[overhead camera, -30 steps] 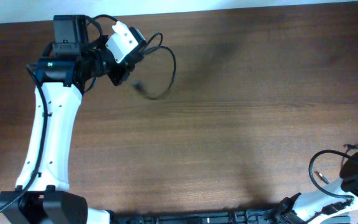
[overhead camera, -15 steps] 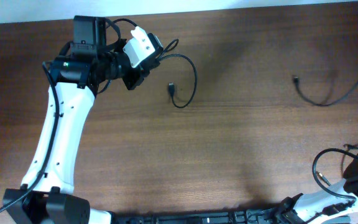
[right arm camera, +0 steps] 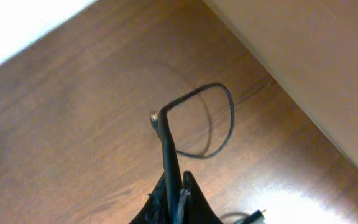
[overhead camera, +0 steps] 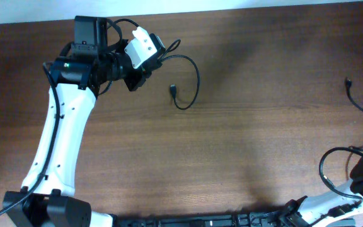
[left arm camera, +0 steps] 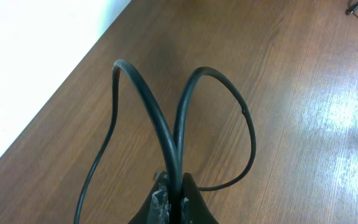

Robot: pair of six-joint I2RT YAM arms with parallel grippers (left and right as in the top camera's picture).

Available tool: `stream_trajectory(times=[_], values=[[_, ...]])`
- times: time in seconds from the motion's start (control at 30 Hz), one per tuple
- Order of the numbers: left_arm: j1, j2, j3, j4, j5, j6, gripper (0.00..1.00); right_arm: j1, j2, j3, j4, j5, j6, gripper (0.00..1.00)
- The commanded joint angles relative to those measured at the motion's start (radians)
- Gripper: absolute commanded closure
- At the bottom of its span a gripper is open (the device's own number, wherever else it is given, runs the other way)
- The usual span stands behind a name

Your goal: Untangle cables

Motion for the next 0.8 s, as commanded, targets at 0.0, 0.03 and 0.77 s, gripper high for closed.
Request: stream_trajectory(times=[0.0, 0.03, 0.77], values=[[0.000, -0.016, 0.000, -0.001, 0.023, -0.013, 1.00, -0.008, 0.048, 0.006, -0.034, 0.056, 0.002, 0.96], [0.000, -0.017, 0.000, -0.001, 0.023, -0.013, 1.00, -0.008, 0.063, 0.005, -0.043, 0.063, 0.001, 0.96], [-0.023, -0.017, 0.000, 0.000, 0.068, -0.013, 1.00, 0.045, 0.229, 0.001, -0.216, -0.669, -0.420, 0.38]])
